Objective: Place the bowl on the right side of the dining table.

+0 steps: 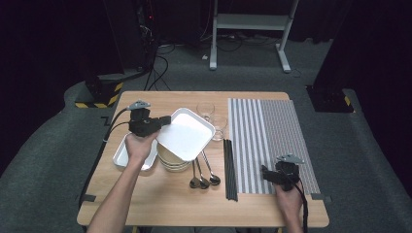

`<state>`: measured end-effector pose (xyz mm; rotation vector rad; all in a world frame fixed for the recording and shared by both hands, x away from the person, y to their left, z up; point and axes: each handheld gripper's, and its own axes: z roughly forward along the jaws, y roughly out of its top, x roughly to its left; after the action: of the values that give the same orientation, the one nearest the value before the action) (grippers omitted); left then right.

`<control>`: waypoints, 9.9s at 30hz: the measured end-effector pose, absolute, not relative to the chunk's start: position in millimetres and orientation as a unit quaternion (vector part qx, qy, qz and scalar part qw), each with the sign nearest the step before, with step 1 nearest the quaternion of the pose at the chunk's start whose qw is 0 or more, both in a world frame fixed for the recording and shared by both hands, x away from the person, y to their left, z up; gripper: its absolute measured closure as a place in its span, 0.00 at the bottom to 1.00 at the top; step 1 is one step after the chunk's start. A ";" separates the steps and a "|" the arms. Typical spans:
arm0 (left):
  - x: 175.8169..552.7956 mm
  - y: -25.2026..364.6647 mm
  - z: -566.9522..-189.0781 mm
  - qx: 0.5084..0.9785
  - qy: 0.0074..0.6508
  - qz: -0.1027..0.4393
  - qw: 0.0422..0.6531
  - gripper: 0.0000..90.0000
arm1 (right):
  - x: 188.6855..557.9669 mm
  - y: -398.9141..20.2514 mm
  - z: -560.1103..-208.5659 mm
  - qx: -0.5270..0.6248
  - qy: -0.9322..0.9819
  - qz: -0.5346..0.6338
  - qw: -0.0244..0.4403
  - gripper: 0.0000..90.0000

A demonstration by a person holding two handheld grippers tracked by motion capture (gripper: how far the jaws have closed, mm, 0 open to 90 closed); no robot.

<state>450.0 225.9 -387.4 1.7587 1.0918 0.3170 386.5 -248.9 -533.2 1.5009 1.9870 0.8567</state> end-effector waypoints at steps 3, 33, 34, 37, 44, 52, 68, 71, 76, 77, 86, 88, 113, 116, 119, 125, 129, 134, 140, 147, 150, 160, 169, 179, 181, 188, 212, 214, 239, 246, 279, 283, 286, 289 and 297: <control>451.2 223.1 -388.5 0.729 0.451 0.130 0.498 0.98 | 386.5 -248.9 -533.2 0.552 0.730 0.315 0.251 0.20; 458.7 184.0 -395.2 0.750 0.426 0.120 0.492 0.98 | 387.1 -247.6 -533.0 0.559 0.725 0.314 0.251 0.20; 458.9 182.5 -395.8 0.749 0.427 0.116 0.494 0.98 | 387.2 -247.7 -533.1 0.558 0.726 0.314 0.252 0.20; 459.6 177.9 -396.6 0.750 0.424 0.114 0.495 0.98 | 387.3 -247.9 -533.1 0.557 0.726 0.314 0.252 0.20; 460.8 170.9 -398.8 0.748 0.423 0.104 0.500 0.98 | 387.7 -249.8 -532.7 0.551 0.733 0.315 0.245 0.20; 461.3 165.2 -404.1 0.748 0.426 0.097 0.499 0.98 | 383.4 -252.3 -526.9 0.540 0.734 0.334 0.243 0.29; 462.5 158.8 -410.6 0.750 0.424 0.093 0.500 0.98 | 390.5 -242.1 -487.1 0.467 0.758 0.429 0.150 0.47; 462.5 157.8 -411.7 0.750 0.425 0.092 0.498 0.98 | 395.6 -240.0 -481.8 0.473 0.749 0.447 0.127 0.45; 463.0 157.4 -412.9 0.754 0.423 0.092 0.494 0.98 | 402.7 -236.4 -476.0 0.471 0.754 0.447 0.102 0.45; 462.9 157.1 -413.1 0.753 0.424 0.091 0.495 0.98 | 403.4 -235.4 -475.2 0.471 0.754 0.447 0.099 0.45; 463.8 154.7 -412.5 0.756 0.420 0.091 0.494 0.98 | 403.6 -220.4 -455.7 0.415 0.786 0.444 0.118 0.36; 464.1 153.6 -412.1 0.756 0.420 0.089 0.494 0.98 | 405.2 -219.6 -448.8 0.410 0.789 0.438 0.129 0.38; 464.8 146.5 -414.2 0.760 0.413 0.084 0.495 0.98 | 424.9 -199.6 -416.2 0.372 0.780 0.483 0.143 0.71; 464.1 145.7 -414.7 0.761 0.412 0.084 0.494 0.98 | 428.6 -193.7 -413.2 0.367 0.783 0.480 0.149 0.70; 463.6 145.4 -414.7 0.761 0.412 0.084 0.494 0.98 | 432.5 -186.8 -410.9 0.361 0.787 0.477 0.152 0.71; 463.2 145.7 -414.3 0.762 0.410 0.083 0.494 0.98 | 441.2 -172.6 -406.9 0.347 0.800 0.468 0.141 0.73; 463.1 146.0 -414.2 0.763 0.408 0.083 0.494 0.98 | 446.4 -163.4 -404.7 0.346 0.802 0.466 0.141 0.73; 462.9 146.5 -413.4 0.762 0.409 0.084 0.495 0.98 | 453.2 -154.9 -402.8 0.345 0.803 0.466 0.137 0.75; 461.5 147.0 -411.4 0.761 0.407 0.081 0.499 0.98 | 459.5 -146.3 -400.5 0.341 0.805 0.467 0.134 0.78; 461.0 148.1 -410.0 0.760 0.407 0.083 0.500 0.98 | 467.0 -140.3 -401.0 0.346 0.805 0.463 0.133 0.80; 461.1 148.1 -409.9 0.760 0.406 0.081 0.501 0.98 | 469.0 -134.5 -398.4 0.339 0.809 0.460 0.136 0.82; 462.0 148.3 -410.5 0.760 0.405 0.078 0.502 0.98 | 480.9 -130.0 -405.7 0.350 0.804 0.469 0.104 0.86; 463.1 147.9 -411.4 0.760 0.405 0.076 0.503 0.98 | 483.7 -127.3 -409.0 0.347 0.809 0.462 0.107 0.89; 462.2 148.3 -411.3 0.761 0.405 0.079 0.501 0.98 | 484.6 -123.4 -411.0 0.342 0.810 0.466 0.103 0.94; 462.6 148.1 -411.6 0.761 0.406 0.078 0.501 0.98 | 484.7 -123.5 -410.7 0.344 0.809 0.466 0.102 0.94; 463.7 147.1 -413.0 0.761 0.407 0.073 0.500 0.98 | 484.6 -125.1 -410.3 0.348 0.807 0.466 0.100 0.95; 464.0 145.5 -411.9 0.764 0.403 0.079 0.497 0.96 | 483.1 -127.8 -407.4 0.350 0.800 0.478 0.096 0.98; 464.2 145.5 -412.0 0.764 0.403 0.078 0.498 0.96 | 483.1 -128.5 -407.1 0.352 0.798 0.481 0.092 0.98; 460.0 147.4 -408.5 0.768 0.395 0.111 0.491 0.76 | 481.9 -137.9 -403.0 0.371 0.789 0.480 0.096 0.98; 457.6 149.7 -405.4 0.769 0.396 0.126 0.486 0.68 | 481.2 -141.1 -401.5 0.377 0.787 0.478 0.100 0.98; 445.2 178.0 -397.7 0.747 0.409 0.157 0.499 0.60 | 478.3 -155.4 -404.6 0.402 0.777 0.473 0.107 0.98; 443.4 183.1 -398.0 0.745 0.414 0.164 0.496 0.59 | 477.9 -159.0 -404.2 0.407 0.773 0.475 0.108 0.98; 441.9 185.6 -396.5 0.745 0.414 0.170 0.495 0.58 | 477.7 -161.7 -404.5 0.410 0.770 0.477 0.108 0.98; 440.2 188.0 -395.3 0.741 0.415 0.172 0.498 0.57 | 477.4 -164.5 -404.8 0.412 0.768 0.478 0.110 0.98; 437.6 194.1 -397.7 0.741 0.422 0.178 0.492 0.55 | 476.2 -171.4 -405.8 0.420 0.762 0.480 0.114 0.98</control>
<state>437.6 194.1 -397.7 1.7972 1.0236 0.4311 476.2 -171.4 -405.8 1.2306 2.2341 1.4080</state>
